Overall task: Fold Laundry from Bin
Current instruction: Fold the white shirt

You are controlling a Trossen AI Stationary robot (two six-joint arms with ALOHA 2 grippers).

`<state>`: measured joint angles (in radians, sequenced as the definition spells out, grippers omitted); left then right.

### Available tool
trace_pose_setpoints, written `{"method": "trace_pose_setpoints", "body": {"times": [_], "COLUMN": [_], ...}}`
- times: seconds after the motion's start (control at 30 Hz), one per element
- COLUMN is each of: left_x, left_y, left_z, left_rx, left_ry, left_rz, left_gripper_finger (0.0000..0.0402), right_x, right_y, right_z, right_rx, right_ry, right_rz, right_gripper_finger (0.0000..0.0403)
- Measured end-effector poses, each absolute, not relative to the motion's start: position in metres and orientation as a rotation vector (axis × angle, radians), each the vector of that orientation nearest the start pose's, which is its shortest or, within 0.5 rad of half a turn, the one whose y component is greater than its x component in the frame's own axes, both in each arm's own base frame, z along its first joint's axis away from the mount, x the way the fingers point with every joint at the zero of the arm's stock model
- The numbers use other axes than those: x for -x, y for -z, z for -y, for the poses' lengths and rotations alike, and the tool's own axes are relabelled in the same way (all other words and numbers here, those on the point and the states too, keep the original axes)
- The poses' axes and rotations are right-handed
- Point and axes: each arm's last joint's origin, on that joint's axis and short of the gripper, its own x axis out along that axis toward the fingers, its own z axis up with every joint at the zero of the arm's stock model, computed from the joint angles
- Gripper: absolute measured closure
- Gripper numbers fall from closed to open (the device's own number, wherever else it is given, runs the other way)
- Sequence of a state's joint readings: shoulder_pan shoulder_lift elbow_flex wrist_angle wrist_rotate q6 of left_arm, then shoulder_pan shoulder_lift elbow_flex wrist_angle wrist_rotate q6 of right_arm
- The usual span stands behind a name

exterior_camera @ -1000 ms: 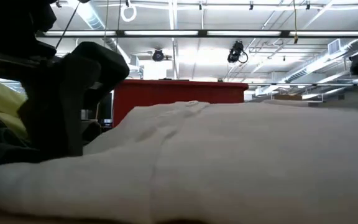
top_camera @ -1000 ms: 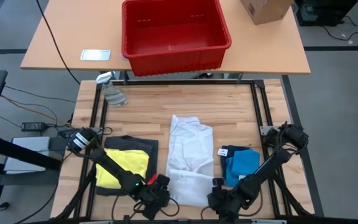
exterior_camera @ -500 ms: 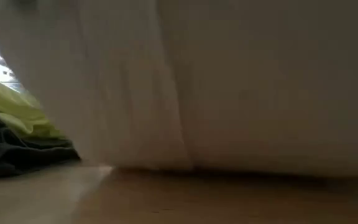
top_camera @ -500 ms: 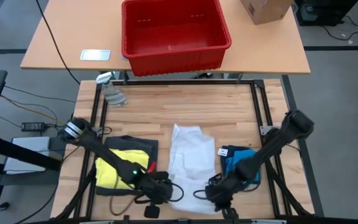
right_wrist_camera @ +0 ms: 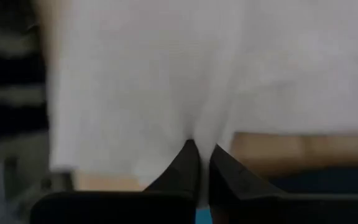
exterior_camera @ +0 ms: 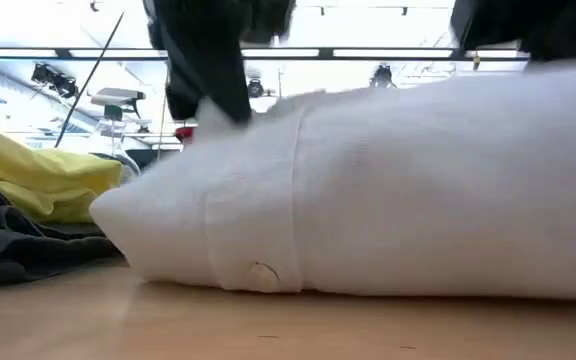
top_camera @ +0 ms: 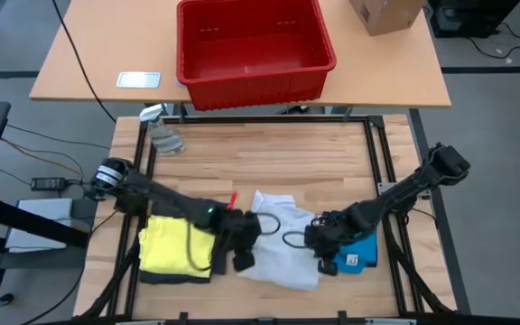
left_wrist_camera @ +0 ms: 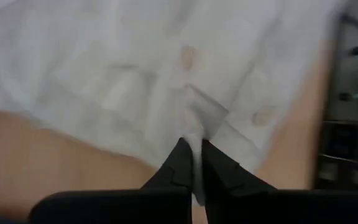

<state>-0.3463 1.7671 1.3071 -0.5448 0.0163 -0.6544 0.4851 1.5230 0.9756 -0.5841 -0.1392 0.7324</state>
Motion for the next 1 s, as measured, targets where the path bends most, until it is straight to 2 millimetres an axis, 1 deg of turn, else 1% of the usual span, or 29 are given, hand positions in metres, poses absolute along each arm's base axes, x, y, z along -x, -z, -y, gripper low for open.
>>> {"method": "trace_pose_setpoints", "body": {"times": [0.07,0.1,0.17,0.27,0.37,0.47,0.53,0.57,0.63,0.73,0.9,0.97,1.0], "left_x": [-0.353,-0.355,-0.359,-0.364,-0.367,-0.370,-0.371,-0.371,-0.371,-0.369,-0.363,-0.359,-0.357], "left_y": [-0.215,-0.209,-0.199,-0.187,-0.180,-0.179,-0.180,-0.182,-0.186,-0.193,-0.201,-0.207,-0.210], "left_z": [0.114,0.111,0.107,0.101,0.096,0.092,0.091,0.091,0.091,0.090,0.092,0.098,0.102], "left_rx": [0.449,0.459,0.473,0.510,0.546,0.567,0.572,0.568,0.562,0.564,0.566,0.562,0.550], "left_ry": [-0.031,-0.034,-0.038,-0.074,-0.115,-0.132,-0.127,-0.122,-0.112,-0.104,-0.095,-0.061,-0.046], "left_rz": [-1.112,-1.134,-1.169,-1.198,-1.219,-1.208,-1.190,-1.184,-1.165,-1.152,-1.160,-1.158,-1.156], "left_gripper_finger": [0.0388,0.0388,0.0388,0.0388,0.0388,0.0387,0.0380,0.0374,0.0358,0.0332,0.0294,0.0285,0.0280], "right_x": [-0.249,-0.247,-0.245,-0.241,-0.241,-0.246,-0.254,-0.259,-0.270,-0.283,-0.291,-0.294,-0.297], "right_y": [-0.196,-0.195,-0.199,-0.211,-0.233,-0.246,-0.246,-0.243,-0.231,-0.205,-0.151,-0.136,-0.134], "right_z": [-0.130,-0.127,-0.125,-0.122,-0.121,-0.128,-0.134,-0.138,-0.144,-0.151,-0.154,-0.157,-0.157], "right_rx": [-0.497,-0.520,-0.565,-0.636,-0.704,-0.720,-0.689,-0.678,-0.661,-0.630,-0.553,-0.537,-0.545], "right_ry": [-0.015,0.022,0.059,0.132,0.180,0.126,0.069,0.050,0.040,0.076,0.218,0.210,0.183], "right_rz": [-1.288,-1.289,-1.268,-1.211,-1.072,-0.919,-0.853,-0.835,-0.827,-0.864,-1.013,-1.045,-1.050], "right_gripper_finger": [0.0370,0.0362,0.0343,0.0315,0.0301,0.0302,0.0308,0.0312,0.0320,0.0333,0.0355,0.0363,0.0366]}}
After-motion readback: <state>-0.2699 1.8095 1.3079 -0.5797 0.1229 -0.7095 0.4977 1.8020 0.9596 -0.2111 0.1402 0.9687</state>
